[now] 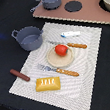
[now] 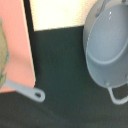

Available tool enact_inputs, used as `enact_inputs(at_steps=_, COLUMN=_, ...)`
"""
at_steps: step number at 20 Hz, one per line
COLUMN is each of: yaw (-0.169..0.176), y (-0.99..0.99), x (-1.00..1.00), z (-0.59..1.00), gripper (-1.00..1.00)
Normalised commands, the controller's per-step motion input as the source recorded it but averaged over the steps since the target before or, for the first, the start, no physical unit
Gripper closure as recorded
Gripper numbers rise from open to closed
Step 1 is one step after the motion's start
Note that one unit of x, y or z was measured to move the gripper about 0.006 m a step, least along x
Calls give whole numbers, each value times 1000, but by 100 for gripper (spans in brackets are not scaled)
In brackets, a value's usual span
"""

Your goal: Interact with the objects in diverse but meaningful ways.

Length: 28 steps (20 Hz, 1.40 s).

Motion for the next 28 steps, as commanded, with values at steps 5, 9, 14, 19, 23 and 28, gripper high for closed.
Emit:
enact_inputs(at_steps=5, yaw=3, y=-575, x=731, z=-187, gripper=-100)
enact_inputs(at_steps=9, yaw=19, y=-663, x=651, z=-250, gripper=-100)
enact_inputs(at_steps=14, yaw=21, y=-665, x=649, z=-255, gripper=-100)
enact_inputs(at_steps=19, yaw=21, y=-462, x=673, z=-178, gripper=-100)
enact_inputs(at_steps=23, yaw=5, y=-203, x=787, z=-39, gripper=-100)
enact_inputs(at_steps=28, yaw=9, y=-125, x=583, z=-193, gripper=-100)
